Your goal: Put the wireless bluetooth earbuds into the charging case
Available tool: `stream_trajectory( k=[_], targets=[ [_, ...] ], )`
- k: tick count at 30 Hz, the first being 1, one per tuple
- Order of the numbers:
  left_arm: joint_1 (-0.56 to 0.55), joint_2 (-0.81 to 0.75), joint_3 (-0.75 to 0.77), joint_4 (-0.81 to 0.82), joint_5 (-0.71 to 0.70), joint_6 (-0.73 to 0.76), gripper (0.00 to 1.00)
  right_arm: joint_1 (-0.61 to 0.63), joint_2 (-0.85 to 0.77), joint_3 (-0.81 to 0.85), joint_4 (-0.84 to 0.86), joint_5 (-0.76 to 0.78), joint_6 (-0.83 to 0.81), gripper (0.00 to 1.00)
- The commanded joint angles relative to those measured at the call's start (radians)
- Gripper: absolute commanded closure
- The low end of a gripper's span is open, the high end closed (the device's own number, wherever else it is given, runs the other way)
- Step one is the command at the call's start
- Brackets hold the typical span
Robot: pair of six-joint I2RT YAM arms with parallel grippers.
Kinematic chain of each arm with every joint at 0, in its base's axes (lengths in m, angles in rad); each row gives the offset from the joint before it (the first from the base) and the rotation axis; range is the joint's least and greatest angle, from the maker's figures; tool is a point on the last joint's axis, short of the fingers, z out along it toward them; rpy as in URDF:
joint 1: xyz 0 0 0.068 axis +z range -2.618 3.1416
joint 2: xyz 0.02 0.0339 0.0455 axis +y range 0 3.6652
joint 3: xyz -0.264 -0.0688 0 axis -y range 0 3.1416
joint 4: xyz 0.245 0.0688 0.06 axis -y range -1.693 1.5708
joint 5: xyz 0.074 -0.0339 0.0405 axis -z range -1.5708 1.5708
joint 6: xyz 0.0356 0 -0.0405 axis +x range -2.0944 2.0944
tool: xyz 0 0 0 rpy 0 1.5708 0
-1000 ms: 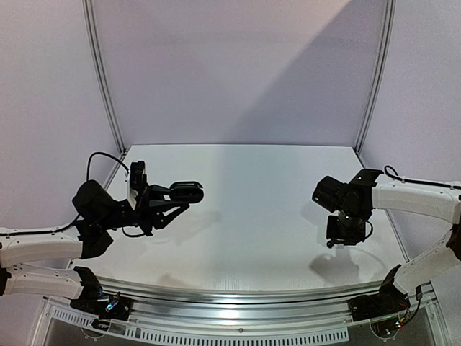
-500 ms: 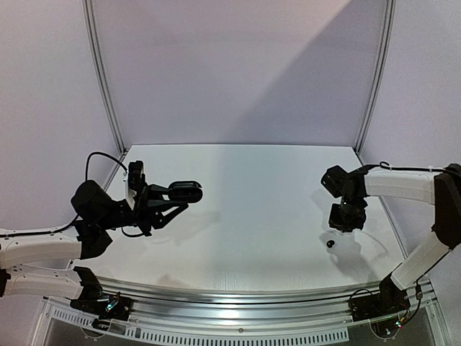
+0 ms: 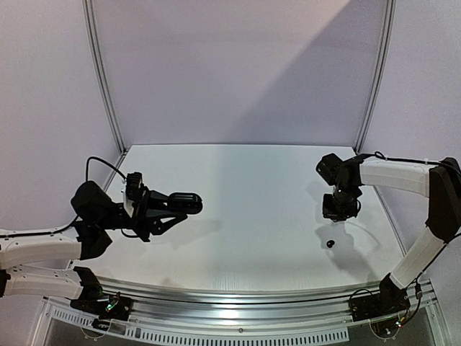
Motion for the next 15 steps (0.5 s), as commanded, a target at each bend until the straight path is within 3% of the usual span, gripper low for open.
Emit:
stream_trajectory(
  k=[1,6,10,15],
  targets=[
    [0.008,-0.004,-0.025,0.011,0.057,0.078,1.00,0.072,-0.123,0.090,0.016,-0.084,-0.118,1.00],
    [0.008,0.010,-0.026,0.021,0.056,0.077,1.00,0.443,-0.266,0.195,0.283,-0.265,-0.414,0.96],
    [0.008,0.027,-0.026,0.040,0.051,0.078,1.00,0.641,-0.305,0.238,0.556,-0.356,-0.531,0.97],
    [0.009,0.034,-0.024,0.040,0.045,0.093,1.00,0.754,-0.137,0.425,0.542,-0.397,-0.627,1.00]
  ],
)
